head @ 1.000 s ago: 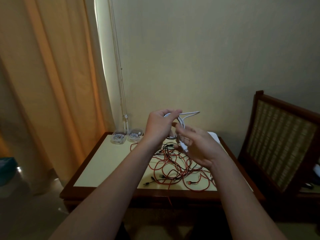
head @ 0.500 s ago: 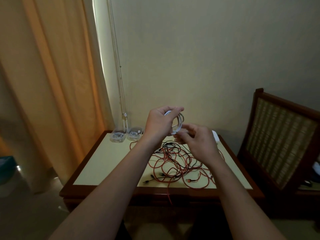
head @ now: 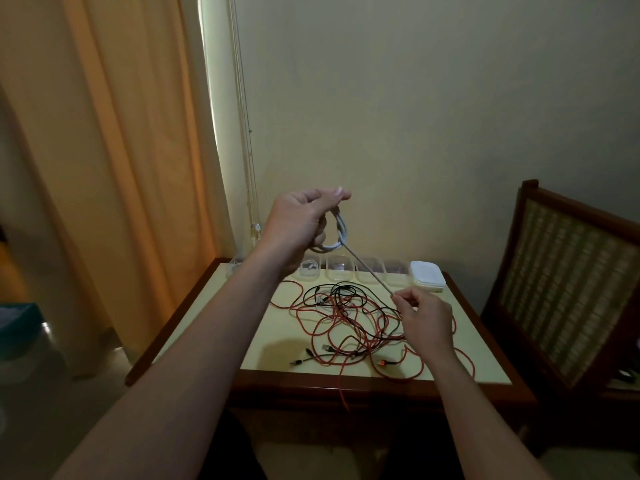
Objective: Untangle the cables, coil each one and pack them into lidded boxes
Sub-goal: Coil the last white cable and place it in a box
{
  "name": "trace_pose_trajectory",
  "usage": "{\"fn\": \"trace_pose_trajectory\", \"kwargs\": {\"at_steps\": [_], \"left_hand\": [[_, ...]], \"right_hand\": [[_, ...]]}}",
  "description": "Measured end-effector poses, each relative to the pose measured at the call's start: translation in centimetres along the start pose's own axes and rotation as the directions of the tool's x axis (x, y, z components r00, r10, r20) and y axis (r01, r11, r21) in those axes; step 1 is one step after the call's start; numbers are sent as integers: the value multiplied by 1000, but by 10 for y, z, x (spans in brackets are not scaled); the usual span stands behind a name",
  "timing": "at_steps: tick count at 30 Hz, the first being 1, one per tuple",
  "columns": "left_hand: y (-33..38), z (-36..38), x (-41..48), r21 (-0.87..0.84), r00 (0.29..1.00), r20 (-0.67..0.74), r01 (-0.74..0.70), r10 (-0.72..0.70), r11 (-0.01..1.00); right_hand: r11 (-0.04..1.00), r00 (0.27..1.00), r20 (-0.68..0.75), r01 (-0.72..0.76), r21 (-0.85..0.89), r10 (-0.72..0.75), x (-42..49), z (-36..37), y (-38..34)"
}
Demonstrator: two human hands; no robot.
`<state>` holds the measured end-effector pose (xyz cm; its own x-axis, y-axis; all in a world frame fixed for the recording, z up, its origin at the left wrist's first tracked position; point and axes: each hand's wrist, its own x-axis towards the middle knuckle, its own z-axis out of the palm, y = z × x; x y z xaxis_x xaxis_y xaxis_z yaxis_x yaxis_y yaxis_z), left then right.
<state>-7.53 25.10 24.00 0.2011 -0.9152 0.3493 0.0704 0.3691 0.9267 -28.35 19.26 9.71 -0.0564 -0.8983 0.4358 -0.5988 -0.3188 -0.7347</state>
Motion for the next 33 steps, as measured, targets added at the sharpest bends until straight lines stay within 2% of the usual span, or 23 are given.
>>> {"fn": "trace_pose_trajectory", "kwargs": {"at_steps": [4, 7, 9, 11, 12, 13, 14, 16, 17, 19, 22, 29, 31, 33], "left_hand": [[-10, 5, -2, -168, 993, 19, 118, -116, 979], [-14, 8, -1, -345, 976, 22, 211, -217, 914], [-15, 10, 0, -445, 964, 25, 246, -263, 861], [-15, 14, -1, -525, 952, 28, 273, -304, 806], [-16, 16, -2, -554, 946, 32, 285, -321, 783], [-17, 19, -3, -576, 941, 38, 295, -335, 762], [-18, 21, -4, -595, 937, 43, 302, -346, 745], [-21, 26, -6, -627, 930, 49, 313, -365, 713], [-22, 28, -6, -639, 927, 51, 317, -372, 701], [-23, 31, -6, -653, 923, 53, 320, -380, 686], [-21, 35, -5, -659, 921, 59, 326, -385, 678], [-19, 37, -5, -670, 922, 78, 330, -378, 665], [-21, 35, -4, -662, 927, 61, 316, -371, 679], [-24, 33, -2, -651, 929, 44, 307, -368, 695]], "right_hand": [[985, 998, -22, 56, -161, -60, -2, 3, 9], [978, 995, -47, 82, -192, -92, -2, 2, 6], [997, 998, -67, 10, -81, -16, -2, 1, -1], [974, 989, -28, -137, 182, 144, -2, 3, -11], [905, 972, 31, -230, 357, 235, -1, 4, -16], [780, 943, 116, -323, 537, 311, -1, 5, -24], [608, 910, 210, -397, 688, 357, -1, 4, -32], [306, 858, 334, -463, 831, 391, -1, 1, -49], [210, 844, 369, -471, 857, 389, -1, -1, -58], [87, 845, 400, -456, 886, 354, -1, -3, -73], [-16, 855, 409, -427, 904, 320, -1, -1, -90], [-181, 841, 459, -423, 888, 286, -12, -3, -119], [-158, 832, 511, -487, 859, 218, -15, -4, -121], [-42, 797, 583, -584, 810, 160, -19, -7, -122]]}}
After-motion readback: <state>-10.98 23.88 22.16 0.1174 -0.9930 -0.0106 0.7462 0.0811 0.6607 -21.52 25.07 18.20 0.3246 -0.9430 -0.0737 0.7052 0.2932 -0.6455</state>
